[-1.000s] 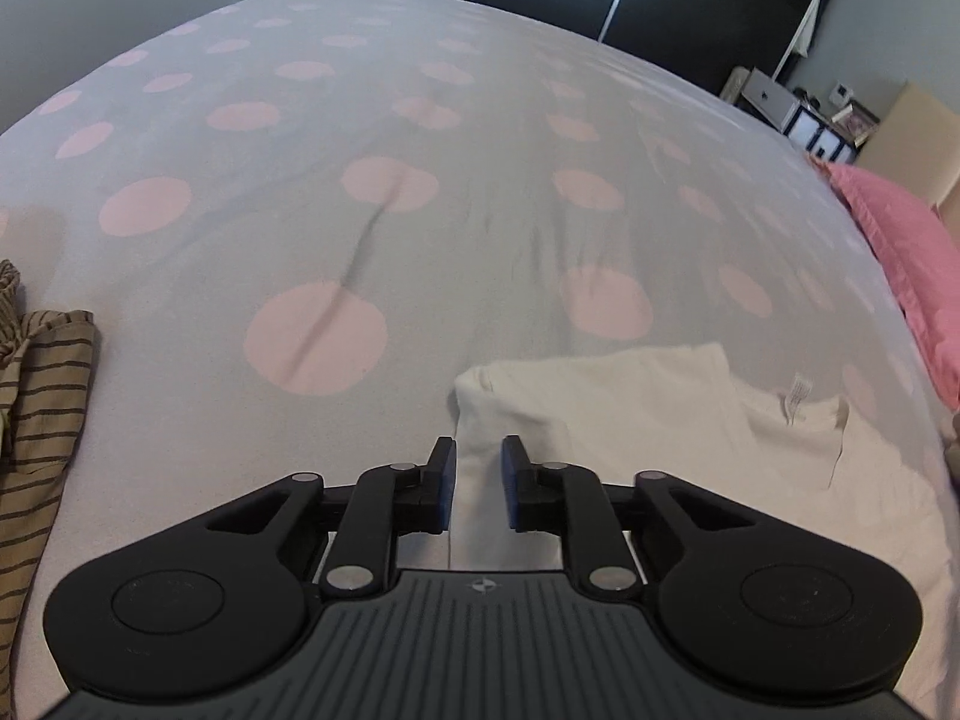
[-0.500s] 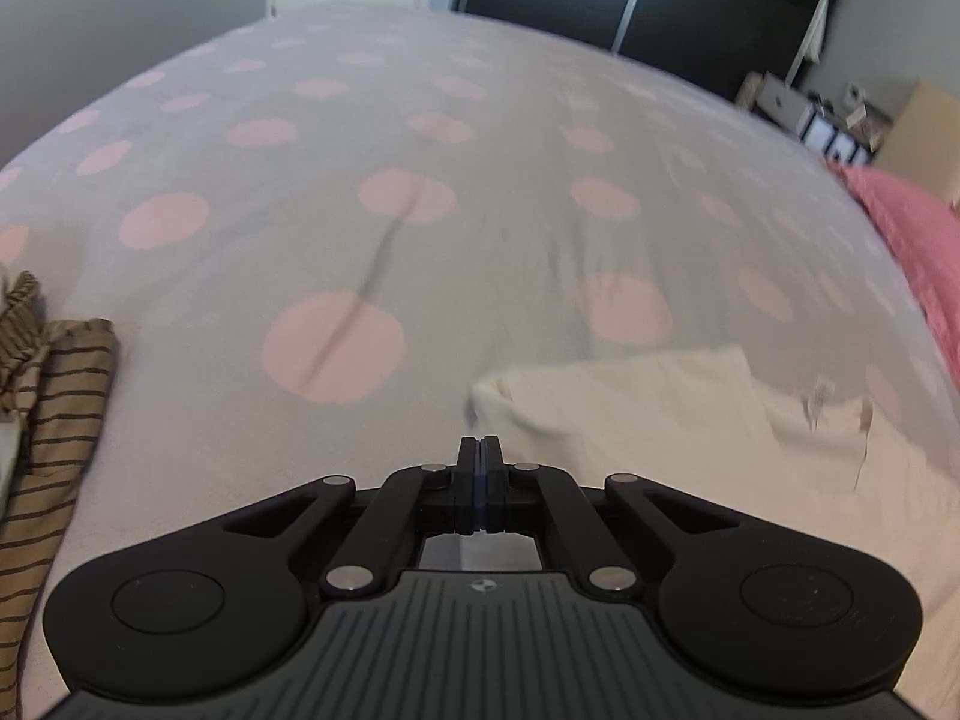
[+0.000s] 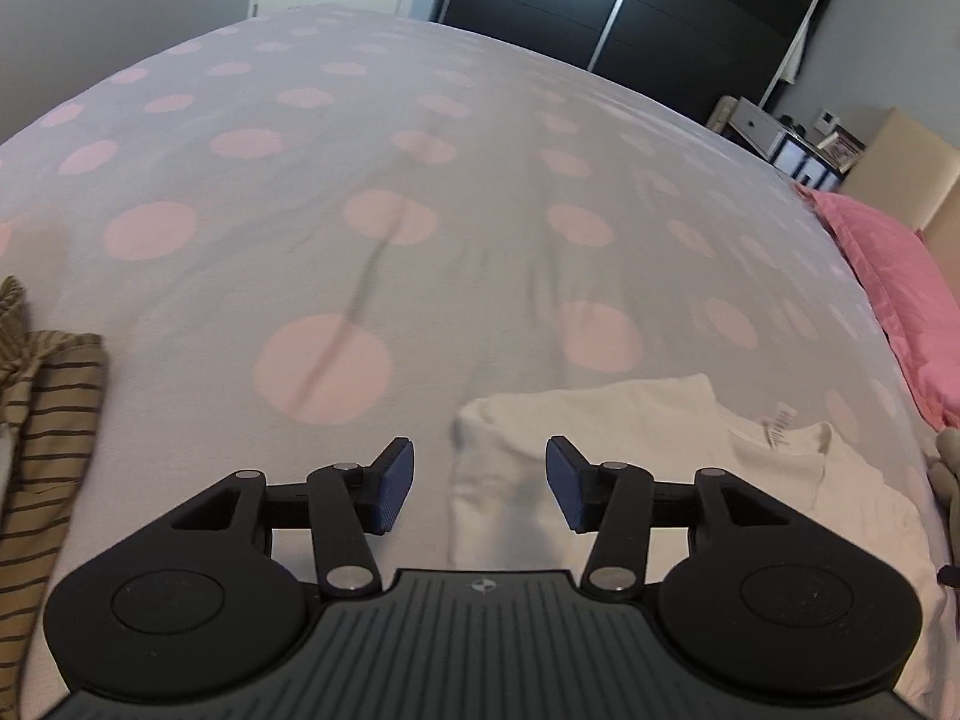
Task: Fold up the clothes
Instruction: 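Pinch the shirt edge with the left gripper and smooth it flat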
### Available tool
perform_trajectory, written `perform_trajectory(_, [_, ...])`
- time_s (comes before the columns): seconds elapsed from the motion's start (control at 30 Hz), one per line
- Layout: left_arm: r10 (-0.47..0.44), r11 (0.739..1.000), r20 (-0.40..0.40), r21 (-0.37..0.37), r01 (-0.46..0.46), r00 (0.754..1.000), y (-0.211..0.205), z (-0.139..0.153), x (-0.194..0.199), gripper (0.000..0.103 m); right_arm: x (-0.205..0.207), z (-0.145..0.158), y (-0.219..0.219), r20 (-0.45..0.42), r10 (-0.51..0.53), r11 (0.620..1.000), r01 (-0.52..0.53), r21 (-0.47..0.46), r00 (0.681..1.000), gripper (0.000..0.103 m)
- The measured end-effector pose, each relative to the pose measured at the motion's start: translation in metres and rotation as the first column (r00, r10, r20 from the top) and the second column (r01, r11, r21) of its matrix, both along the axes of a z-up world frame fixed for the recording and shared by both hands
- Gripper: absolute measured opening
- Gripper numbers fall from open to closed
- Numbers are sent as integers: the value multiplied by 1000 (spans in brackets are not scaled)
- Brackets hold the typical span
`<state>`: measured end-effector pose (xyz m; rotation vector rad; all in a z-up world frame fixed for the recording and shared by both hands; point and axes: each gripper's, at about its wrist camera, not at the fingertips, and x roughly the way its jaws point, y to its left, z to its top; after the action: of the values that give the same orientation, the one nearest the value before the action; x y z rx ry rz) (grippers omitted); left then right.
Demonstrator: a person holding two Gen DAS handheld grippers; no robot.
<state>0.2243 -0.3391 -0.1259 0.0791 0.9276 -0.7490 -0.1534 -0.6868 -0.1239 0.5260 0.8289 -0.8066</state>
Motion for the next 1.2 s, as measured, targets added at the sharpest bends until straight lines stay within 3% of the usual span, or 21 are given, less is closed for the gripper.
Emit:
perform_trajectory(0.13, [-6, 990, 64, 141, -3, 998, -21, -15, -8, 49, 2, -1, 0, -2, 4, 1000, -4, 1, 1000, 3])
perform_trajectory(0.2, [32, 979, 100, 199, -51, 994, -24, -22, -5, 36, 2, -2, 0, -2, 4, 1000, -4, 2, 1000, 3])
perform_trajectory(0.3, [169, 973, 54, 151, -175, 984, -2, -24, 18, 32, 2, -2, 0, 5, 3, 1000, -3, 10, 1000, 3])
perform_trajectory(0.37, [206, 969, 36, 130, -209, 978, 8, -19, 26, 30, 2, -3, -1, 6, 6, 1000, -6, 12, 1000, 3])
perform_trajectory(0.5, [154, 987, 0, 50, -154, 988, 21, -6, 25, 32, 2, -4, -2, 11, 4, 1000, -4, 26, 1000, 4])
perform_trajectory(0.57, [95, 995, -33, 37, -94, 995, 17, -7, 23, 41, 2, -5, -3, 16, 2, 999, -2, 35, 1000, 6])
perform_trajectory(0.63, [64, 997, -25, 40, -63, 998, 12, -11, 16, 43, 2, -5, -2, 14, 3, 1000, -3, 31, 1000, 5])
perform_trajectory(0.67, [52, 998, -18, 43, -51, 998, 9, -13, 12, 35, 2, -4, -1, 12, 4, 1000, -4, 27, 1000, 4])
perform_trajectory(0.7, [40, 998, -11, 45, -39, 999, 6, -15, 8, 12, 2, -4, 0, 9, 5, 1000, -5, 23, 1000, 2])
perform_trajectory(0.73, [27, 998, -4, 48, -27, 1000, 3, -17, 5, 1, 2, -3, 1, 13, 8, 1000, -9, 19, 1000, 2])
perform_trajectory(0.93, [71, 997, 122, 13, -73, 990, 4, -3, -8, 0, -4, 13, 9, 50, 25, 998, -23, -54, 998, 0])
perform_trajectory(1.0, [88, 996, 112, -9, -87, 990, 10, 0, -4, 0, -2, 15, 11, 44, 32, 996, -28, -82, 999, 0])
perform_trajectory(1.17, [71, 996, 98, 44, -75, 993, 3, -9, -2, 0, 10, -1, 9, -30, 30, 996, -32, -79, 999, 1])
perform_trajectory(1.2, [76, 996, 82, 50, -80, 994, 3, -11, 0, 1, 11, -4, 8, -39, 17, 996, -20, -82, 999, 6])
